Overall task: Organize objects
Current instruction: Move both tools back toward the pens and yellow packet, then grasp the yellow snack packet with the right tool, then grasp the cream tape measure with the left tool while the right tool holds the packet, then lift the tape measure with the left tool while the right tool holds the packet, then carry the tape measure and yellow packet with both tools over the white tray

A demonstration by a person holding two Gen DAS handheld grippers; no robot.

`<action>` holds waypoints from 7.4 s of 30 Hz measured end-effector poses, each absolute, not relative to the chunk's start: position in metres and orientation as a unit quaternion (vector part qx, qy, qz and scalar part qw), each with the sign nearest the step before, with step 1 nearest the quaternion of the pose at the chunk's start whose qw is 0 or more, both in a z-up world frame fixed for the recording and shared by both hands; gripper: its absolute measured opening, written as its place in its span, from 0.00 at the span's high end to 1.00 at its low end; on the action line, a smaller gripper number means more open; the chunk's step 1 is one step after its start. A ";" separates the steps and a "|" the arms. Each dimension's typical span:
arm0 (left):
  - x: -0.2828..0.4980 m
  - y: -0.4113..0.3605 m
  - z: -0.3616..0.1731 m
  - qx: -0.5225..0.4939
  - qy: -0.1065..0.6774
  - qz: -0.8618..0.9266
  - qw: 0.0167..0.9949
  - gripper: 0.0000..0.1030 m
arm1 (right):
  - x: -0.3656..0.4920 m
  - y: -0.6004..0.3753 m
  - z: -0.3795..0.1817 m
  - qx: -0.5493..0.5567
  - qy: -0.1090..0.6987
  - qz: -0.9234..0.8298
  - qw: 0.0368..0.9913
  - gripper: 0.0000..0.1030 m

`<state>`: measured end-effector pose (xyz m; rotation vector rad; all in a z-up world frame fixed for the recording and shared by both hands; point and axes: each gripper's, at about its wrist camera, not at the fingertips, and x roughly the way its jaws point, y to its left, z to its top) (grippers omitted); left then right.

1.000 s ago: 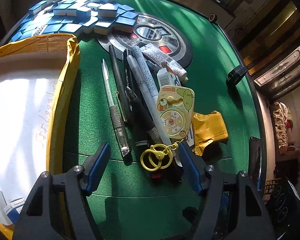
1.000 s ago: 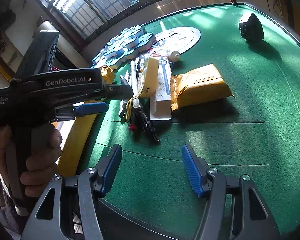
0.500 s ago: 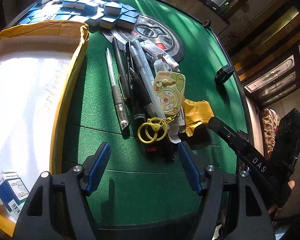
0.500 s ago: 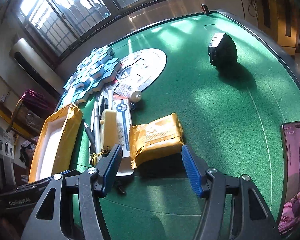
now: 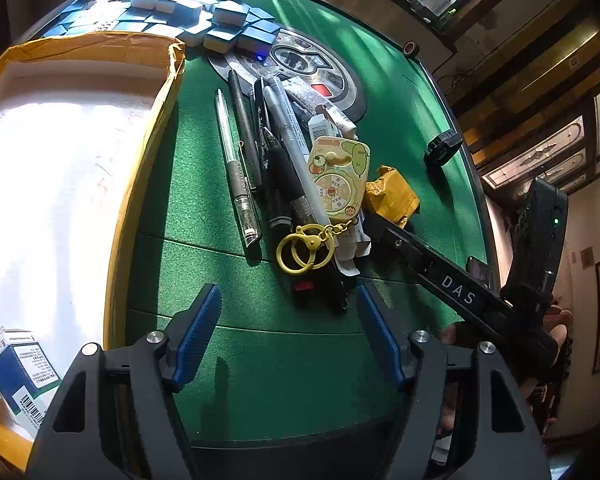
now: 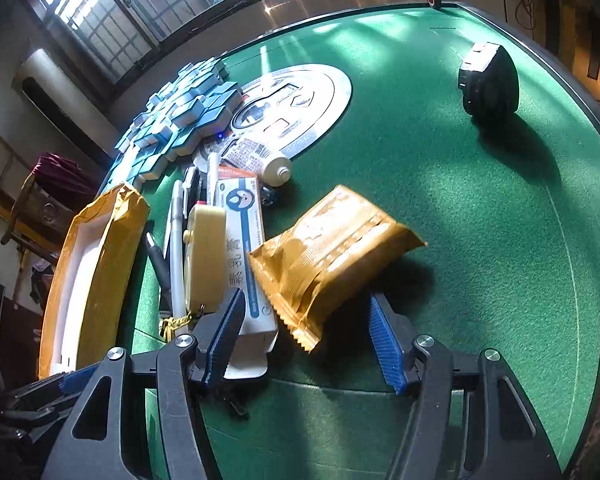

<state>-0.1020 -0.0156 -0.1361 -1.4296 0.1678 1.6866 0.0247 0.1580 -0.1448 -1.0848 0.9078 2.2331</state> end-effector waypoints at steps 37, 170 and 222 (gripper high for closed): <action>-0.099 -0.023 -0.128 -0.569 0.058 0.680 0.459 0.33 | -0.007 0.191 -0.118 -0.370 0.279 0.853 0.241 0.45; -0.070 -0.044 -0.149 -0.533 0.158 0.698 0.451 0.71 | 0.046 0.059 -0.144 -0.426 0.170 0.869 0.186 0.51; -0.233 -0.164 -0.119 -0.535 -0.030 0.773 0.340 0.83 | -0.116 -0.029 -0.107 -0.421 0.184 0.886 0.066 0.62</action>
